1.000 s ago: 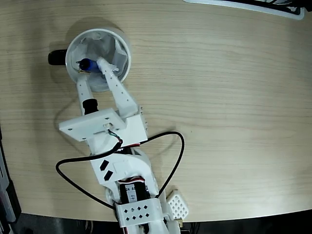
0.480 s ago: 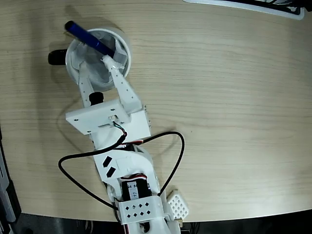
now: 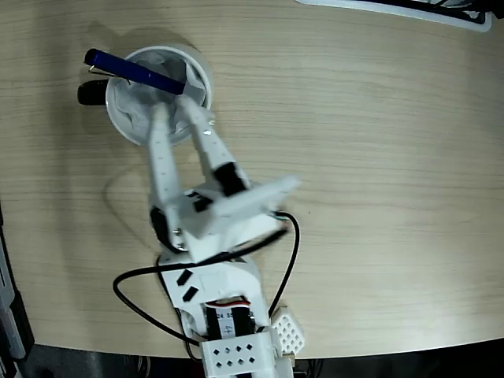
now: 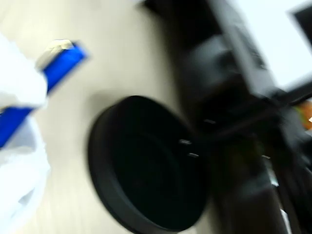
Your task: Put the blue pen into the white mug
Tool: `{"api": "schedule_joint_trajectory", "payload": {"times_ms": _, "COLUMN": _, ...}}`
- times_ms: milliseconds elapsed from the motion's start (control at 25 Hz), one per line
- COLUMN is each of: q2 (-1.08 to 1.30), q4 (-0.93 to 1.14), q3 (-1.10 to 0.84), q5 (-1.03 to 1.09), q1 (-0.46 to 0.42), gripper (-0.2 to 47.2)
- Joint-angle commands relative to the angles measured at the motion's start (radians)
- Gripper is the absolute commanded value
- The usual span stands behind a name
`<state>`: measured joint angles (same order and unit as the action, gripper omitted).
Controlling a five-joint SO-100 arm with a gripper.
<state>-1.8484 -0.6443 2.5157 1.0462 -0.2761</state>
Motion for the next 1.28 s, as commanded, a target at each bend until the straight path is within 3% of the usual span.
{"api": "schedule_joint_trajectory", "payload": {"times_ms": 0, "q2": -0.121, "q4": -0.012, "q3": -0.011, "q5": -0.115, "q1": 0.012, "gripper": 0.0}}
{"api": "schedule_joint_trajectory", "payload": {"times_ms": 360, "q2": -0.333, "q4": 0.298, "q3": -0.04, "q5": -0.678, "q1": 0.12, "gripper": 0.0}}
{"api": "schedule_joint_trajectory", "payload": {"times_ms": 560, "q2": -0.497, "q4": 0.446, "q3": 0.046, "q5": -0.985, "q1": 0.212, "gripper": -0.1}}
{"api": "schedule_joint_trajectory", "payload": {"times_ms": 920, "q2": -0.891, "q4": 0.868, "q3": 0.318, "q5": -1.042, "q1": 0.333, "gripper": -0.1}}
{"api": "schedule_joint_trajectory", "payload": {"times_ms": 1080, "q2": -1.066, "q4": 1.141, "q3": 0.385, "q5": -1.031, "q1": 0.336, "gripper": -0.1}}
{"api": "schedule_joint_trajectory", "payload": {"times_ms": 1240, "q2": -1.164, "q4": 1.244, "q3": 0.453, "q5": -1.025, "q1": 0.337, "gripper": -0.1}}
